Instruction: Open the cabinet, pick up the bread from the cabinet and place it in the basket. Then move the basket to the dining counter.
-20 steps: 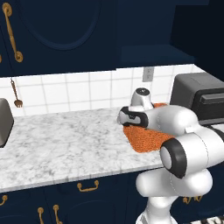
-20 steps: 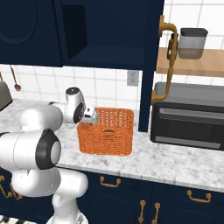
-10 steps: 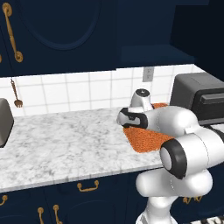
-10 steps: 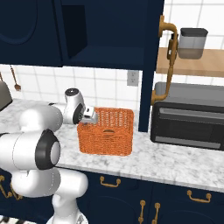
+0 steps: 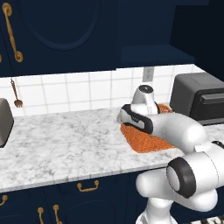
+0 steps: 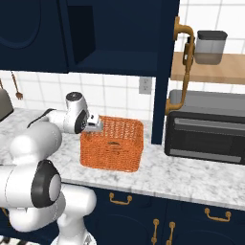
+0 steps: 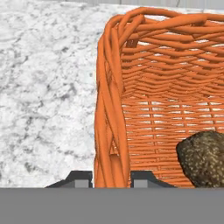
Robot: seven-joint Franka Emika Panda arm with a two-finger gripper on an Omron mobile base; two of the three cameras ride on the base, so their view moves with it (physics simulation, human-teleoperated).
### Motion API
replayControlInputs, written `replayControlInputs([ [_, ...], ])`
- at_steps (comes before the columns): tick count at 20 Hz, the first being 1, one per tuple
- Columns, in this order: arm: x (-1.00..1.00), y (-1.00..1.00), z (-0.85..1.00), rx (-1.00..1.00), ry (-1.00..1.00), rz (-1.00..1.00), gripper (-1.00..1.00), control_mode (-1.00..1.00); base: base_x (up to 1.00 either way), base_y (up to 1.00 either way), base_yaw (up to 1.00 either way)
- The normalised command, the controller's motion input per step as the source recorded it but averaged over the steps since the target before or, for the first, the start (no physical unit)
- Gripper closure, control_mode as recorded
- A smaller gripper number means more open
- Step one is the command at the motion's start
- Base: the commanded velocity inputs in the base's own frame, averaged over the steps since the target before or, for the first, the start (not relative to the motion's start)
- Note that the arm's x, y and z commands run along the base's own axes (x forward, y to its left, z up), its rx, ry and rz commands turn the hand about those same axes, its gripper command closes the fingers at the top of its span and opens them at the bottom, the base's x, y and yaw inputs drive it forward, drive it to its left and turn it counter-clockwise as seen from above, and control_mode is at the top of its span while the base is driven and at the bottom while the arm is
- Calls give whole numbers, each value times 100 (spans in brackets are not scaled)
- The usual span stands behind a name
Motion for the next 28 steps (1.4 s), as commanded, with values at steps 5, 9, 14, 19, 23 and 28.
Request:
replayControlInputs([
  [5, -17, 10, 82, 0, -5, 19, 100, -100, 0, 0, 0],
  [9, -15, 2, 55, -7, -19, 17, 100, -100, 0, 0, 0],
  [14, -37, -1, 21, -11, -20, 21, 100, -100, 0, 0, 0],
  [19, -31, -13, 34, -7, 0, 29, 100, -100, 0, 0, 0],
  [23, -17, -20, 18, -13, 0, 25, 100, -100, 0, 0, 0],
  [28, -12, -10, 3, -21, -3, 14, 100, -100, 0, 0, 0],
])
